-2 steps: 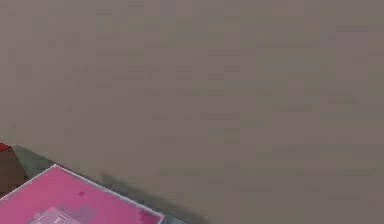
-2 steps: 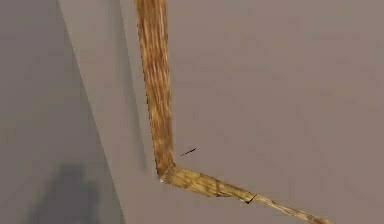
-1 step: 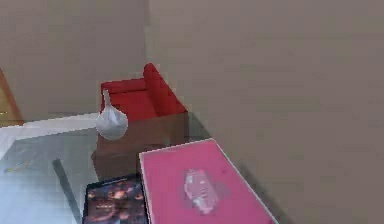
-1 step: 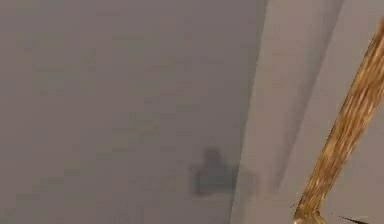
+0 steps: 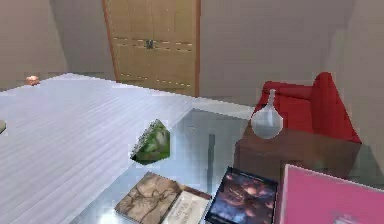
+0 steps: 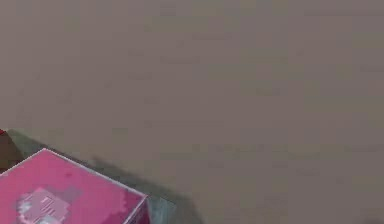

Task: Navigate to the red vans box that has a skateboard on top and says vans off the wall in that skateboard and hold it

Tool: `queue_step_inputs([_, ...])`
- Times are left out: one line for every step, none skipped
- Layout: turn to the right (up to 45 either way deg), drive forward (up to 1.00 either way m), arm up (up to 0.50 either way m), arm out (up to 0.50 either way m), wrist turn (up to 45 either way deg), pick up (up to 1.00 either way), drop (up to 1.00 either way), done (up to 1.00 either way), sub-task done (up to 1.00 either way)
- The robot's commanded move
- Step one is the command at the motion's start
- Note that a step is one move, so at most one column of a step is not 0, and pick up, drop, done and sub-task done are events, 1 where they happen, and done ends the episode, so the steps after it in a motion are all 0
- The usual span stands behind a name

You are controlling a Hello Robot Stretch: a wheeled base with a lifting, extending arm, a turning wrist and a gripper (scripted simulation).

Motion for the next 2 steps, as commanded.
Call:
queue_step_inputs([-36.0, 0.00, 0.00, 0.00, 0.0, 0.00, 0.00, 0.00, 0.00])
queue_step_inputs([0.0, 0.00, 0.50, 0.00, 0.0, 0.00, 0.00, 0.00, 0.00])
